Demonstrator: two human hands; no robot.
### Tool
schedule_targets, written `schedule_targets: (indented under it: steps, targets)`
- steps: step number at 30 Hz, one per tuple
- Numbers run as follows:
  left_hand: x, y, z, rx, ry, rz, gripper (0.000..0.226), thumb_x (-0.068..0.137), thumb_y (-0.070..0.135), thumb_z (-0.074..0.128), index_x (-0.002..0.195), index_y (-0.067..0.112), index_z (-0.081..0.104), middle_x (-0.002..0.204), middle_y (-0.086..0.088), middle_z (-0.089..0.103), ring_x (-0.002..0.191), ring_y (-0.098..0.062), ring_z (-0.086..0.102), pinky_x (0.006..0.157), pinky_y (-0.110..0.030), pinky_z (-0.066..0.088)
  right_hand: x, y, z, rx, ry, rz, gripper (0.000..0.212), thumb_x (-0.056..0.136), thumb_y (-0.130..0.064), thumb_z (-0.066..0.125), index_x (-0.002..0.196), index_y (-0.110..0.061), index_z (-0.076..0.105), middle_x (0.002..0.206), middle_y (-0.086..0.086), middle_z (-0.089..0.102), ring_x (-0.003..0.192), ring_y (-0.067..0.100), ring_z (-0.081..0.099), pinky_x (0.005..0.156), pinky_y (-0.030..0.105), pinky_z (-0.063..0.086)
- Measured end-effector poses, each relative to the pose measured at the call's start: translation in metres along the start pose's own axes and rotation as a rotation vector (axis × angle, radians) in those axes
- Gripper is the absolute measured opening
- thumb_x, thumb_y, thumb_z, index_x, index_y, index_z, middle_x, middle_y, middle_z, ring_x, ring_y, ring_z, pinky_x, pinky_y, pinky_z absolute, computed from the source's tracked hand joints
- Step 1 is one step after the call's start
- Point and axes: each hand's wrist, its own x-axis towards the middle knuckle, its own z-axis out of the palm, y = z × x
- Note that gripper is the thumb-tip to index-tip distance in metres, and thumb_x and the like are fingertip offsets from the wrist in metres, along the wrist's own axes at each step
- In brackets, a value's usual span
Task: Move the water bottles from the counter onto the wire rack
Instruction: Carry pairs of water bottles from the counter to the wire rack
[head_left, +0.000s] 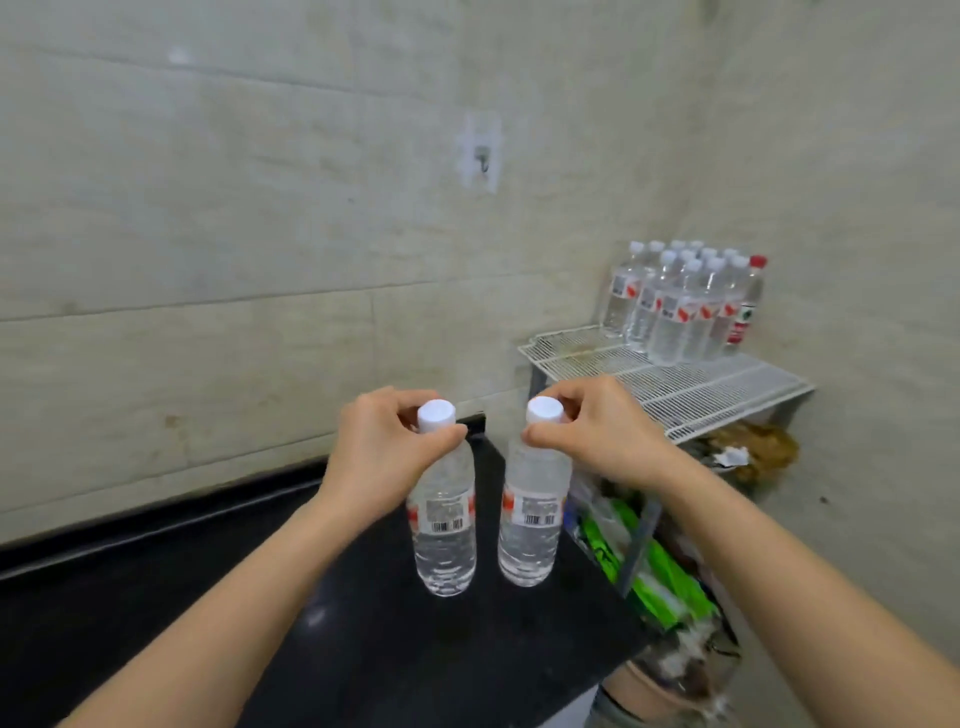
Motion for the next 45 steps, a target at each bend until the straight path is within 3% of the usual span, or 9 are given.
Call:
schedule_targets:
  steps: [6, 13, 18, 21, 23, 28, 34, 39, 45]
  targets:
    - [0.08, 0.059, 0.074, -0.154, -0.074, 0.13, 0.01, 0.067, 0.014, 0.078, 0.074, 0.014, 0.07, 0.057, -0.001, 0.061, 0.055, -0.005, 0.046, 0.058, -0.028, 0.04, 0.044, 0.051, -0.095, -0.032, 0.115, -0.034, 0.023, 0.072, -0.021, 0.077, 0.063, -0.006, 0.063, 0.052, -0.004, 0.043, 0.047, 0.005, 0.033, 0.049, 0.025, 0.027]
    - [0.171, 0.124, 0.167, -0.239, -0.103, 0.218, 0.02, 0.065, 0.02, 0.082, 0.064, 0.036, 0.071, 0.073, -0.004, 0.073, 0.057, -0.004, 0.052, 0.061, -0.026, 0.043, 0.098, 0.119, -0.196, -0.034, 0.182, -0.041, 0.015, 0.071, -0.022, 0.077, 0.068, -0.01, 0.068, 0.059, 0.0, 0.049, 0.055, 0.009, 0.041, 0.056, 0.029, 0.032]
    - [0.222, 0.162, 0.248, -0.243, -0.174, 0.249, 0.015, 0.065, 0.021, 0.081, 0.069, 0.033, 0.073, 0.06, 0.002, 0.068, 0.056, -0.004, 0.05, 0.058, -0.029, 0.045, 0.136, 0.181, -0.264, -0.081, 0.245, -0.025, 0.03, 0.07, -0.024, 0.076, 0.076, 0.004, 0.066, 0.063, 0.005, 0.046, 0.06, 0.012, 0.04, 0.059, 0.03, 0.031]
    - [0.247, 0.175, 0.301, -0.247, -0.199, 0.238, 0.017, 0.06, 0.029, 0.079, 0.074, 0.021, 0.074, 0.069, -0.012, 0.071, 0.061, -0.011, 0.053, 0.062, -0.043, 0.054, 0.158, 0.22, -0.299, -0.1, 0.254, -0.005, 0.035, 0.07, -0.022, 0.075, 0.073, 0.008, 0.059, 0.063, 0.005, 0.04, 0.06, 0.013, 0.036, 0.058, 0.03, 0.029]
    - [0.262, 0.18, 0.338, -0.256, -0.211, 0.223, 0.025, 0.057, 0.032, 0.075, 0.075, 0.015, 0.074, 0.069, -0.016, 0.07, 0.061, -0.013, 0.051, 0.06, -0.041, 0.05, 0.173, 0.249, -0.321, -0.107, 0.26, 0.005, 0.033, 0.071, -0.02, 0.075, 0.069, 0.007, 0.056, 0.062, 0.004, 0.037, 0.058, 0.012, 0.033, 0.056, 0.03, 0.027]
    - [0.286, 0.192, 0.427, -0.216, -0.231, 0.198, 0.021, 0.066, 0.022, 0.079, 0.068, 0.003, 0.071, 0.054, -0.002, 0.049, 0.052, -0.011, 0.038, 0.054, -0.029, 0.033, 0.21, 0.325, -0.367, -0.157, 0.215, -0.012, 0.023, 0.071, -0.017, 0.077, 0.06, -0.008, 0.058, 0.057, -0.002, 0.041, 0.053, 0.009, 0.034, 0.051, 0.027, 0.028]
    - [0.316, 0.213, 0.515, -0.134, -0.189, 0.167, 0.01, 0.071, 0.022, 0.078, 0.068, 0.015, 0.073, 0.051, -0.002, 0.059, 0.048, -0.008, 0.041, 0.05, -0.025, 0.037, 0.261, 0.411, -0.406, -0.127, 0.099, -0.023, 0.022, 0.07, -0.018, 0.077, 0.059, -0.012, 0.059, 0.057, -0.003, 0.043, 0.053, 0.009, 0.035, 0.051, 0.025, 0.029]
    - [0.339, 0.227, 0.565, -0.04, -0.178, 0.15, 0.018, 0.073, 0.02, 0.078, 0.062, 0.009, 0.068, 0.038, 0.01, 0.044, 0.037, -0.001, 0.035, 0.04, -0.009, 0.026, 0.292, 0.456, -0.422, -0.107, 0.046, -0.021, 0.031, 0.067, -0.017, 0.075, 0.049, -0.017, 0.049, 0.048, -0.01, 0.04, 0.046, 0.005, 0.034, 0.049, 0.025, 0.028]
    - [0.367, 0.23, 0.602, 0.051, -0.204, 0.118, 0.028, 0.072, 0.023, 0.078, 0.058, 0.004, 0.062, 0.045, 0.004, 0.044, 0.041, -0.007, 0.033, 0.045, -0.022, 0.03, 0.321, 0.483, -0.43, -0.188, 0.012, -0.008, 0.024, 0.061, -0.029, 0.075, 0.067, -0.008, 0.065, 0.058, -0.004, 0.053, 0.055, 0.011, 0.046, 0.054, 0.028, 0.036]
